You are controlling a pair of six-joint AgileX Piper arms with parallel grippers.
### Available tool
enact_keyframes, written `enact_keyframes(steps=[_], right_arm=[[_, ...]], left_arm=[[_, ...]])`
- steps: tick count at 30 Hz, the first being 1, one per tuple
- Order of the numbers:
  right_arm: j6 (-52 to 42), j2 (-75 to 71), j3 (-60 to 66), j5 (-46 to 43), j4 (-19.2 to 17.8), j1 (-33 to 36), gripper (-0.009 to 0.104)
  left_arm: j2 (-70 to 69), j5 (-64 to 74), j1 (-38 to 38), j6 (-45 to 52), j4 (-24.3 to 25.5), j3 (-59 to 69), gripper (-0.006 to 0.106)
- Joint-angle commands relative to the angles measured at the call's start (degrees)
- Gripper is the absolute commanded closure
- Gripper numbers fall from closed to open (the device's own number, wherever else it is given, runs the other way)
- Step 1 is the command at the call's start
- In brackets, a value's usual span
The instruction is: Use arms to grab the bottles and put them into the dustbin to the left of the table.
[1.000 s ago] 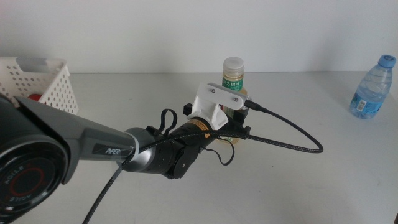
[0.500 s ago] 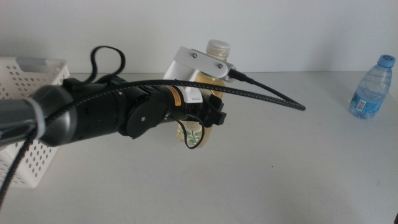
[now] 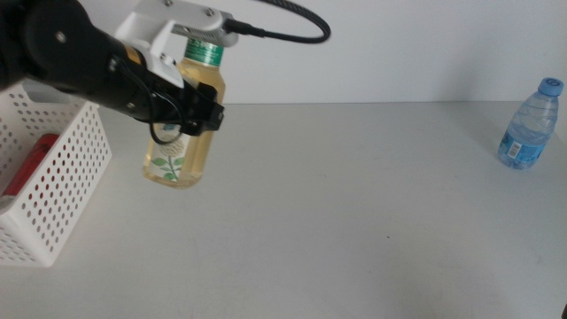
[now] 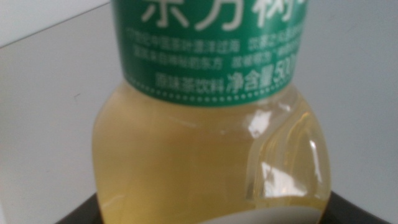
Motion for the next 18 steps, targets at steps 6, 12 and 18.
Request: enact_keyframes(steps=[6, 12, 18], right_arm=[[-0.65, 0.25, -0.54, -4.22, -0.71, -0.46, 0.025], [-0.65, 0.25, -0.54, -4.22, -0.71, -0.46, 0.025], [-0.65, 0.25, -0.54, -4.22, -0.71, -0.46, 0.025]], left_arm=[[-1.82, 16.71, 10.77, 12.74, -10.2, -16.8, 0.102], [2.08, 23.85, 21.88, 12.86, -10.09, -24.11, 0.102], [8.2, 31.59, 30.86, 16.06, -10.14, -30.76, 0.102]])
